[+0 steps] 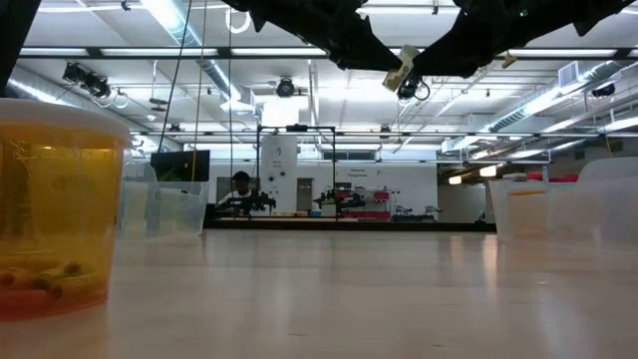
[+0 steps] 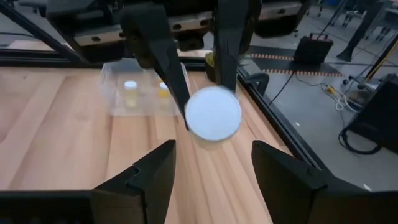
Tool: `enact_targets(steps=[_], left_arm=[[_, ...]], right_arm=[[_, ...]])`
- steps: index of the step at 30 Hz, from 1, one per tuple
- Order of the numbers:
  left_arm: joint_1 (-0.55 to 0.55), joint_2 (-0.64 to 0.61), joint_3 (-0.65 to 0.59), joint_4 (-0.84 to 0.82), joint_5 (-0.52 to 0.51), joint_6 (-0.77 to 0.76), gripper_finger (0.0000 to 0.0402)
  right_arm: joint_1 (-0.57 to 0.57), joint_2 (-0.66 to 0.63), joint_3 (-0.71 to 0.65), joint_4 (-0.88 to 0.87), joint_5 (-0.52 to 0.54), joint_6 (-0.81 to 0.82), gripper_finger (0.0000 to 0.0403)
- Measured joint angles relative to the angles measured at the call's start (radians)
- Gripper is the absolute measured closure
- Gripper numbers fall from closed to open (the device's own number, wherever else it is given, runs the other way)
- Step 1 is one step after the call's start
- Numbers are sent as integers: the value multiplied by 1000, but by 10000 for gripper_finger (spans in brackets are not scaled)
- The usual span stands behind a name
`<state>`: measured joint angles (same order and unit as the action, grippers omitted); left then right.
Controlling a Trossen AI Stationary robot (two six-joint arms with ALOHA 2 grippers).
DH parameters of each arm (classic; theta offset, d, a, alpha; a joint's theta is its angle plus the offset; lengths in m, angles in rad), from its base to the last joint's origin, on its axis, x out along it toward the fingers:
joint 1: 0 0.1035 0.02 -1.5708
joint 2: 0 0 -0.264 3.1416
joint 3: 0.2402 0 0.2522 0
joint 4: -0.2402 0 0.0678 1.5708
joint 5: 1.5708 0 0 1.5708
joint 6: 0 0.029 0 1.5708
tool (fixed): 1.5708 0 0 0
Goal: Pick and place medicine bottles into bin by pill shape (circle, oval)
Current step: Put the yellow pill bottle into the left transparent bin
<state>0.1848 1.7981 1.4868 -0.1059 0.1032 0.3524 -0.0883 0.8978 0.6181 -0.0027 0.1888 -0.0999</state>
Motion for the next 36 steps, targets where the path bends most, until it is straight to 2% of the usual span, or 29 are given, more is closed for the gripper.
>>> enact_targets(steps=[18, 36], left_arm=[[-2, 1, 0, 45, -1, -27, 298], [-20, 1, -1, 92, -2, -26, 293]], right_arm=[[2, 0, 0, 95, 12, -62, 187], [2, 0, 0, 141, -13, -87, 274]])
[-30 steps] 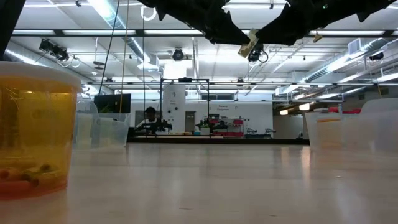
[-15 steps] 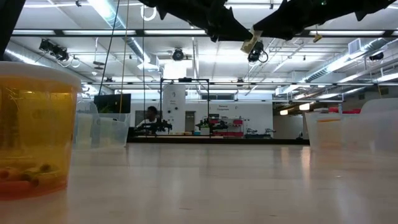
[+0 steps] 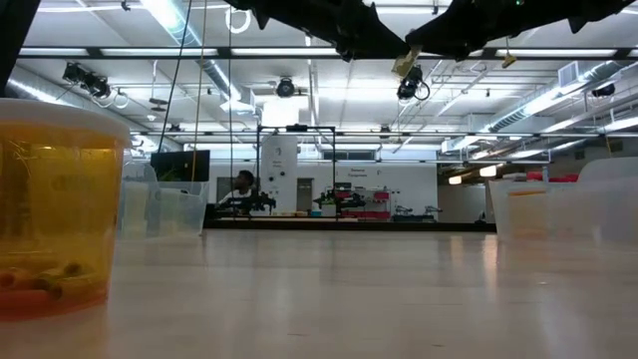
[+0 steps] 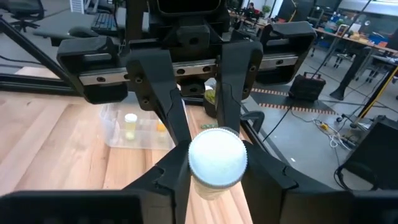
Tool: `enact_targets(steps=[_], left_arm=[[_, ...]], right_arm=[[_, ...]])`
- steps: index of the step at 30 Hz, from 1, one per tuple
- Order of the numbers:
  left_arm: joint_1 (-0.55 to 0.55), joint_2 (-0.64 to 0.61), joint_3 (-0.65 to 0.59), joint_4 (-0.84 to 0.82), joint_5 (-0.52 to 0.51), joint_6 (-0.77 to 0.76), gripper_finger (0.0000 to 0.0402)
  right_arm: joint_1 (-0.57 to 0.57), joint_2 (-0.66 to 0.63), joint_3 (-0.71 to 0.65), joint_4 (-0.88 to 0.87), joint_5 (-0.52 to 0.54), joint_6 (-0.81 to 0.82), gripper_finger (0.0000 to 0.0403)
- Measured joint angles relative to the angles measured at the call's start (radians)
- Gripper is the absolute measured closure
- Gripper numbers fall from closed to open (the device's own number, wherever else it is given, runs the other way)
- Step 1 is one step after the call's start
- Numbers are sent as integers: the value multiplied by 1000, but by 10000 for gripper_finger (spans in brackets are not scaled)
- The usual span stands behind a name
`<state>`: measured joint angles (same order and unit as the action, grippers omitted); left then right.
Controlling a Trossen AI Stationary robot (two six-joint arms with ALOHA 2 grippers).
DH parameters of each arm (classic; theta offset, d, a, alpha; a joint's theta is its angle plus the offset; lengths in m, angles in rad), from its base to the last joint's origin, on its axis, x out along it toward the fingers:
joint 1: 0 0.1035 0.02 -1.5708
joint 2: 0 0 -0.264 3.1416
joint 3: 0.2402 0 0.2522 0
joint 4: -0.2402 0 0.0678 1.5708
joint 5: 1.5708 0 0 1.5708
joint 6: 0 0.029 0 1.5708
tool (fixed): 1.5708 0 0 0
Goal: Pick and place medicine bottles into bin by pill shape (circle, oval)
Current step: Put the yellow pill bottle into the left transparent bin
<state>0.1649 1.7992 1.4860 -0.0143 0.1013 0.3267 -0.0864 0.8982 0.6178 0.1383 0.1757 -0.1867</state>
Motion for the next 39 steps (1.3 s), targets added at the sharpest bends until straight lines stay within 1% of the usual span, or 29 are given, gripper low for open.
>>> enact_targets(steps=[3, 6, 8, 11, 17, 20, 23, 29, 34, 39], left_arm=[[0, 0, 0, -1, 0, 0, 292], [0, 0, 0, -6, -2, -3, 289], [0, 0, 0, -14, -29, -14, 282], [1, 0, 0, -62, -57, -12, 262], [12, 1, 0, -135, -64, -4, 212], [13, 1, 0, -167, -64, -10, 195], [12, 1, 0, -182, -63, -31, 183], [-9, 44, 0, -161, -63, -48, 178], [-24, 88, 0, -120, -57, -46, 181], [-25, 101, 0, -97, -52, -47, 186]], right_arm=[[0, 0, 0, 0, 0, 0, 276], [0, 0, 0, -1, 0, 0, 269], [0, 1, 0, -4, 1, 0, 267], [-1, 1, 0, -12, 5, 0, 268], [-1, 1, 2, -34, 5, 4, 269], [-1, 1, 25, -92, 5, 23, 268], [-1, 5, 41, -102, -19, 39, 268], [-1, 49, 51, -97, -70, 76, 268], [0, 95, 51, -79, -72, 82, 268], [0, 106, 51, -81, -72, 82, 268]])
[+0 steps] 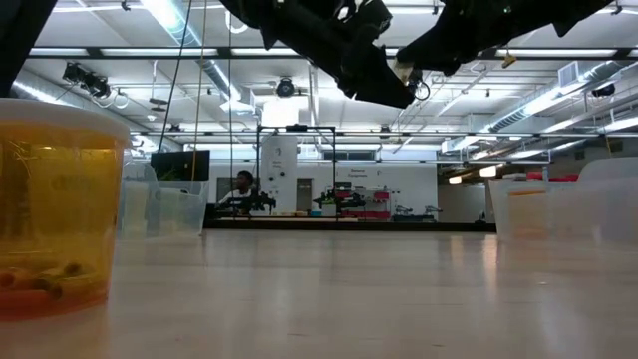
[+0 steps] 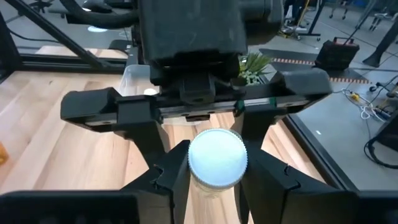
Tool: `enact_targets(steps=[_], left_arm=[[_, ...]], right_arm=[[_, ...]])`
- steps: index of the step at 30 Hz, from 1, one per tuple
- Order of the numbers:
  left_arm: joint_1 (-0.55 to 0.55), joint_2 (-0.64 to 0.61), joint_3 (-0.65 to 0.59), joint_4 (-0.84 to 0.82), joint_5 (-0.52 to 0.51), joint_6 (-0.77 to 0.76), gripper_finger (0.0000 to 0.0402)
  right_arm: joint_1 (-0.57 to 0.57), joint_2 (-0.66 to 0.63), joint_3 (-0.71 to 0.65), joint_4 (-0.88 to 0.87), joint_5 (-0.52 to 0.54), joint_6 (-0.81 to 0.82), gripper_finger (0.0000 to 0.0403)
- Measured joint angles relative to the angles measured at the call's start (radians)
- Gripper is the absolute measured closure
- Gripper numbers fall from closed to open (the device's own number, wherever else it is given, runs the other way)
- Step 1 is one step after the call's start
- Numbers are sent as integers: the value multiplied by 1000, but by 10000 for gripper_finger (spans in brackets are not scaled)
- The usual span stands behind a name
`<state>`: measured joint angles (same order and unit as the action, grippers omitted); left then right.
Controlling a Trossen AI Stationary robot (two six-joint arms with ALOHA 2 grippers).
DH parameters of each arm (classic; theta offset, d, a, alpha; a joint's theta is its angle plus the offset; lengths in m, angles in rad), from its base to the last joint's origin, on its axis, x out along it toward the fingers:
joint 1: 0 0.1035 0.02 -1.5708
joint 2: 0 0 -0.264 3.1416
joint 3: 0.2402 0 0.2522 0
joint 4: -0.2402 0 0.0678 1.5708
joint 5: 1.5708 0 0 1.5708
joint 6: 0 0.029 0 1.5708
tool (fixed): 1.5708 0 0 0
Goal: Pick and place medicine bottles into bin by pill shape (circle, oval)
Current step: Put the yellow pill bottle into the left transparent bin
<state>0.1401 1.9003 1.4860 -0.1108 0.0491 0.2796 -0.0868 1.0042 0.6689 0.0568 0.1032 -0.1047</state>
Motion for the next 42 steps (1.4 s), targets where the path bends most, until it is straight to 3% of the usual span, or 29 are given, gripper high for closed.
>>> enact_targets(steps=[23, 36, 42], left_arm=[[3, 1, -8, 72, 46, -35, 294], [2, 2, -133, 239, 53, -86, 284], [3, 4, -170, 321, 54, -104, 291]], right_arm=[[-3, -9, 0, -52, -1, 8, 264], [-3, -53, 0, -60, 0, 8, 224], [-3, -87, 0, -99, 57, -7, 219]])
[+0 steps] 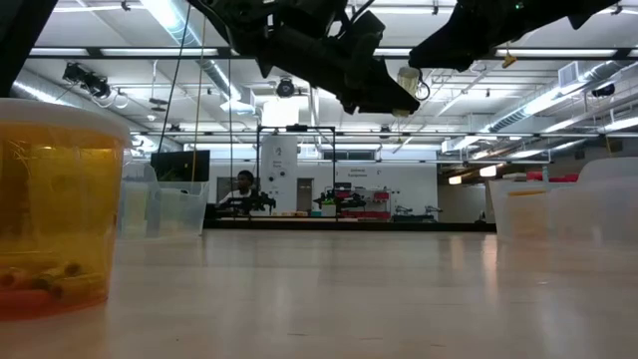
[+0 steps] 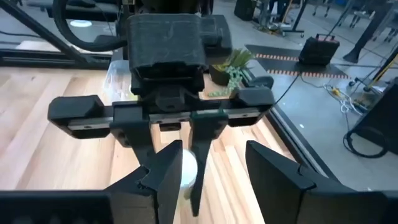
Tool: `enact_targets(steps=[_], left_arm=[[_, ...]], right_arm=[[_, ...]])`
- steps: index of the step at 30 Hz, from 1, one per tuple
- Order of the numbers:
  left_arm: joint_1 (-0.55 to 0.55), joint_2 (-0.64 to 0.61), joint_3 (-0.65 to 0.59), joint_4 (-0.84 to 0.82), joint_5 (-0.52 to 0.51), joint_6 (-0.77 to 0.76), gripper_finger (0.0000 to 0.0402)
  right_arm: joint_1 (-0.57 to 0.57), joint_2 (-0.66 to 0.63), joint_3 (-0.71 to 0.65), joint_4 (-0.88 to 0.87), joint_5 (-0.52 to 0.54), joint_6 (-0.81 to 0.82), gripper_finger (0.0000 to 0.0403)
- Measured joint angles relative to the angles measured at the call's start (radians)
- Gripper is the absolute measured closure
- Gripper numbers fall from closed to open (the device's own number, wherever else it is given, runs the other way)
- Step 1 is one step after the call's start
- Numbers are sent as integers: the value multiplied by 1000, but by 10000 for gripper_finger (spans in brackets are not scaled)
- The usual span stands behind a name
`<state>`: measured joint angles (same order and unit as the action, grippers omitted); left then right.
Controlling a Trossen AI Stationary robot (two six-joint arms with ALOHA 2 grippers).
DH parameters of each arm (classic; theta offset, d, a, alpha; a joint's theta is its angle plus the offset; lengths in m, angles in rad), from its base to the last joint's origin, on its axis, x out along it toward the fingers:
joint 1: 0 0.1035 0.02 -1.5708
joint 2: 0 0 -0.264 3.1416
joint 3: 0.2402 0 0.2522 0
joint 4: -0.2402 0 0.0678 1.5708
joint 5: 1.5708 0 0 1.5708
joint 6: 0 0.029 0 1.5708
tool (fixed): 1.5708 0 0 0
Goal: Pick and place medicine bottles into bin by pill shape (circle, oval)
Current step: Put the yellow pill bottle into the left transparent bin
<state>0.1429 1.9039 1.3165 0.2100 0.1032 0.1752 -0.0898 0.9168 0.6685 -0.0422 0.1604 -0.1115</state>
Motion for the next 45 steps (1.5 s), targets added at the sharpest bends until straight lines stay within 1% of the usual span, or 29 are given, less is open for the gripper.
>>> enact_targets(steps=[5, 9, 14, 19, 23, 29, 33, 35, 40, 45], left_arm=[[0, 6, -39, 95, 2, -23, 280], [0, 14, -72, 185, 1, -36, 282], [-1, 13, -135, 310, 1, -70, 288], [-6, 13, -199, 375, -10, -91, 280], [-8, 13, -223, 434, -13, -100, 285], [-8, 13, -227, 438, -15, -66, 283], [-8, 13, -227, 436, -15, -60, 279], [-8, 13, -227, 437, -15, -59, 280], [-8, 13, -227, 442, -15, -51, 287], [-8, 13, -227, 441, -15, -35, 277]], right_arm=[[1, -8, -8, -42, -27, 34, 218], [8, 1, -13, -62, -29, 30, 218], [8, 0, -13, -57, -31, 34, 218], [8, 4, -13, -52, -74, 48, 218], [8, 35, -13, -26, -83, 48, 216], [8, 130, -13, 52, -84, 48, 181], [8, 171, -12, 92, -84, 55, 154], [8, 189, -13, 104, -83, 57, 148], [8, 223, -13, 151, -62, 40, 152], [8, 226, -12, 161, -57, 21, 181]])
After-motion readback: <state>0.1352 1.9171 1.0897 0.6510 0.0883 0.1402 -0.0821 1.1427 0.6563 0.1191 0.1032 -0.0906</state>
